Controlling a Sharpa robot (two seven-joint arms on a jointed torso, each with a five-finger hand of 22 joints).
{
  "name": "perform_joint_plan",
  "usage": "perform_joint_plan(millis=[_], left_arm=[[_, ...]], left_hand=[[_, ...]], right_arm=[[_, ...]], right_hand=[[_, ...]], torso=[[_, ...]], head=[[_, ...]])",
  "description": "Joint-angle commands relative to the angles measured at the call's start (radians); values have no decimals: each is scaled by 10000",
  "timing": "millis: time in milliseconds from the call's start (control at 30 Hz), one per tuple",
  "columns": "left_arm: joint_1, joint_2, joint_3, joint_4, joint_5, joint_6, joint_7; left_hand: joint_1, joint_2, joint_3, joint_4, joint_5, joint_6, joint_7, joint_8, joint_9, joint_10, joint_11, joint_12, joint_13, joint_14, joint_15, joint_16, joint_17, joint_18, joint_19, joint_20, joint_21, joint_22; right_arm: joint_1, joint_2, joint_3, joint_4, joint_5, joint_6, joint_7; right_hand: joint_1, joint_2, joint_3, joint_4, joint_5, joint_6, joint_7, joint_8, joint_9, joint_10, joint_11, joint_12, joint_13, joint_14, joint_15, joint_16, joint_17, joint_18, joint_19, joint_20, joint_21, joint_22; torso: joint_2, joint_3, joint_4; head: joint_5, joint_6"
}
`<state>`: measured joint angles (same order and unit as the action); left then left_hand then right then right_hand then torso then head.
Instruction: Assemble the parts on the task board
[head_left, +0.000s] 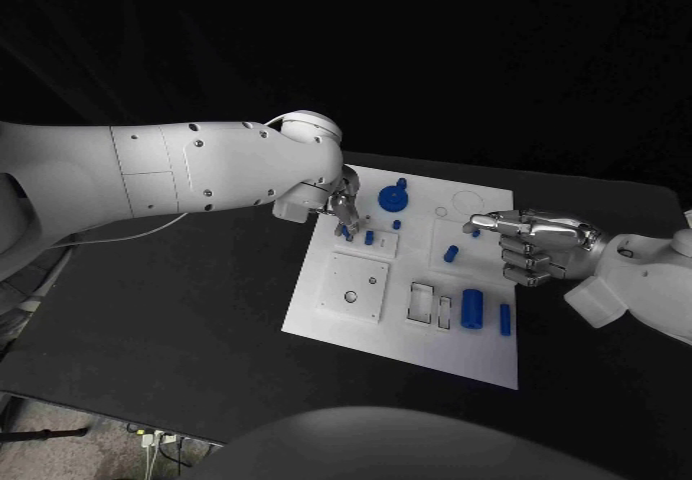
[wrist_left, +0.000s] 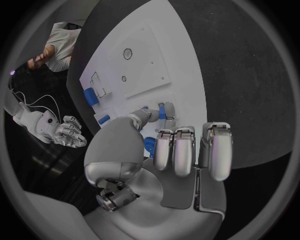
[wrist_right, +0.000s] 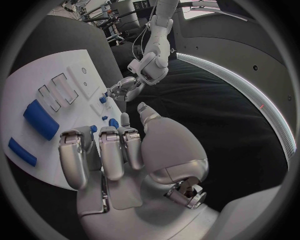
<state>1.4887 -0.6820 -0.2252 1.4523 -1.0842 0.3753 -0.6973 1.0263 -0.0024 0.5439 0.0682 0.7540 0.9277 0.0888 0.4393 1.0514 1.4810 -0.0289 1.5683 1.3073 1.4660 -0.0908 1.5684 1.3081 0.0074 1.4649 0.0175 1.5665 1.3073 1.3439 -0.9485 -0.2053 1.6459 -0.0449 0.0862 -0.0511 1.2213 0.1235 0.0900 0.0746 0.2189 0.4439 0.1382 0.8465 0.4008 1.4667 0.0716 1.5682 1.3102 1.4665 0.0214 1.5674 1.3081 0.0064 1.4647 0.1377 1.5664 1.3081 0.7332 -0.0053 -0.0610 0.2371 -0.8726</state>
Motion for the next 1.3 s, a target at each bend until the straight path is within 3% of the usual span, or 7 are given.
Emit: perform_joint_plan(millis=[33, 533, 1300], left_arm=[[-2, 19, 2, -21, -74, 11, -1538], [-152, 196, -2, -183, 95, 168, -1508], [-182, 203, -2, -185, 121, 153, -1459]], left_hand=[[86, 138, 1184, -1224, 30, 679, -613, -61, 0, 898, -175, 25, 2635, 1048, -11, 24, 2627, -74, 1059, 27, 43, 2635], [89, 138, 1180, -1221, 28, 681, -613, -71, -1, 898, -175, 25, 2635, 1048, -11, 24, 2627, -74, 1059, 27, 43, 2635], [96, 141, 1175, -1218, 26, 681, -611, -90, -4, 898, -175, 25, 2635, 1048, -12, 24, 2627, -74, 1059, 27, 43, 2635]], right_arm=[[-14, 14, -1, -1, 4, 172, 141], [-19, 18, -1, -5, 11, 168, 157], [-21, 15, -1, -9, 19, 148, 157]], right_hand=[[91, 7, 1, -80, 54, 50, -16, -19, -15, 1041, -93, 26, 2606, 1043, -27, 34, 2627, -64, 1061, -46, 44, 2627], [110, 21, 4, -94, 48, 50, -22, -17, -27, 1041, -100, 26, 2606, 1043, -34, 34, 2627, -64, 1061, -52, 44, 2627], [114, 30, 5, -96, 46, 52, -22, -14, -32, 1041, -102, 26, 2606, 1043, -36, 34, 2627, -64, 1061, -55, 44, 2627]], torso=[[2, 1, 0], [9, -8, -5], [0, 0, 3]], head=[[3, 0], [-19, 0], [21, 0]])
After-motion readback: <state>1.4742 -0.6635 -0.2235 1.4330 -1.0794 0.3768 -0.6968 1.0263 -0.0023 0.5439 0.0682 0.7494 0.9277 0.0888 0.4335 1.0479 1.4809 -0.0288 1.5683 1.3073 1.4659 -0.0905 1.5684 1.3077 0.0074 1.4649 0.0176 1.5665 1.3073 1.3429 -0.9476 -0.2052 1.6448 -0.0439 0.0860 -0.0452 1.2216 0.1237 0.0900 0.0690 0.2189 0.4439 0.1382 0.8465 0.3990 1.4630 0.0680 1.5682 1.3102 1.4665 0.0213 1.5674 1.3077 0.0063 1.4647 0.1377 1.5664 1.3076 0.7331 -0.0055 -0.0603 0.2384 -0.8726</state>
